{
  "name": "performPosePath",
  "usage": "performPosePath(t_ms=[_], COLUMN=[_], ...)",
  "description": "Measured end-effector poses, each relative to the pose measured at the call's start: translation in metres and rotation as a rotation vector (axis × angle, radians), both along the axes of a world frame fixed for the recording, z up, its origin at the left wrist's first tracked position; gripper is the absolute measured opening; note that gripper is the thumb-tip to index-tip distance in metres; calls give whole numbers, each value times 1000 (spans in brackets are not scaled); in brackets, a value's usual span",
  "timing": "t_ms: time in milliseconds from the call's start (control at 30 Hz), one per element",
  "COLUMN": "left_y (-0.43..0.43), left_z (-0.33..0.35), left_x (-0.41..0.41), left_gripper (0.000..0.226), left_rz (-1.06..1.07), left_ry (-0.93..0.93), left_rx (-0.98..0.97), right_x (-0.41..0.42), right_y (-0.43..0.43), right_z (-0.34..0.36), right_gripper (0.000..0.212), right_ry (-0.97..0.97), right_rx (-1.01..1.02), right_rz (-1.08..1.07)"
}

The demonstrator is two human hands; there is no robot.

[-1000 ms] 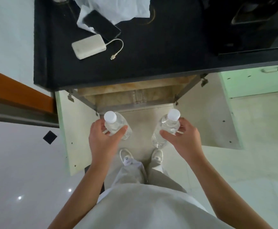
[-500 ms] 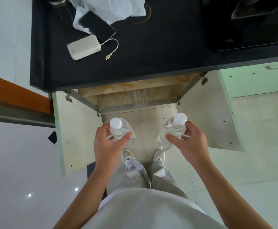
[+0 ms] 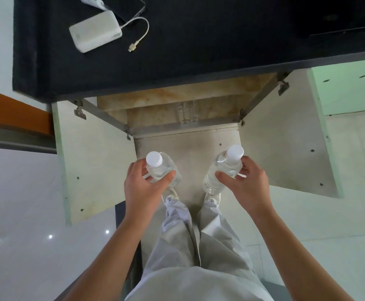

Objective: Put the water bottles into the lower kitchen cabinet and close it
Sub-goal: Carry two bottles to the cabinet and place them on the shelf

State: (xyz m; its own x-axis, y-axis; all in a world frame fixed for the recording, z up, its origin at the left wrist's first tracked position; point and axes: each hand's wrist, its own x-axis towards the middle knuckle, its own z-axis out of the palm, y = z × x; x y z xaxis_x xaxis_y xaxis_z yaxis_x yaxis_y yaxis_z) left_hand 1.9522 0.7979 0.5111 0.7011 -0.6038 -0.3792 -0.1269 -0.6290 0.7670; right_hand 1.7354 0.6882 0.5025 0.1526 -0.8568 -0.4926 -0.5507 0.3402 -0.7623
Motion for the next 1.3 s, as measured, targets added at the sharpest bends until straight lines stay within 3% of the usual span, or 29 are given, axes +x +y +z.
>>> performPosePath(t_ms=[200,700,1033,1300], left_y=[10,-22,-46,-90], left_z=[-56,-276,-370,-407], left_x=[13,13,33,62], left_gripper=[58,45,62,66], left_rz=[33,162,218,229], left_ry=[-15,53,44,68], left_rx=[63,120,54,-20], right_x=[16,57,90,130], right_y=[-3,-18,-38,-110], right_z=[-67,-270,-374,-414], right_gripper=[37,34,36,47], right_ry=[-8,39,20,-23], right_rx=[51,110,33,-114], right_rz=[-34,-97,-146,85])
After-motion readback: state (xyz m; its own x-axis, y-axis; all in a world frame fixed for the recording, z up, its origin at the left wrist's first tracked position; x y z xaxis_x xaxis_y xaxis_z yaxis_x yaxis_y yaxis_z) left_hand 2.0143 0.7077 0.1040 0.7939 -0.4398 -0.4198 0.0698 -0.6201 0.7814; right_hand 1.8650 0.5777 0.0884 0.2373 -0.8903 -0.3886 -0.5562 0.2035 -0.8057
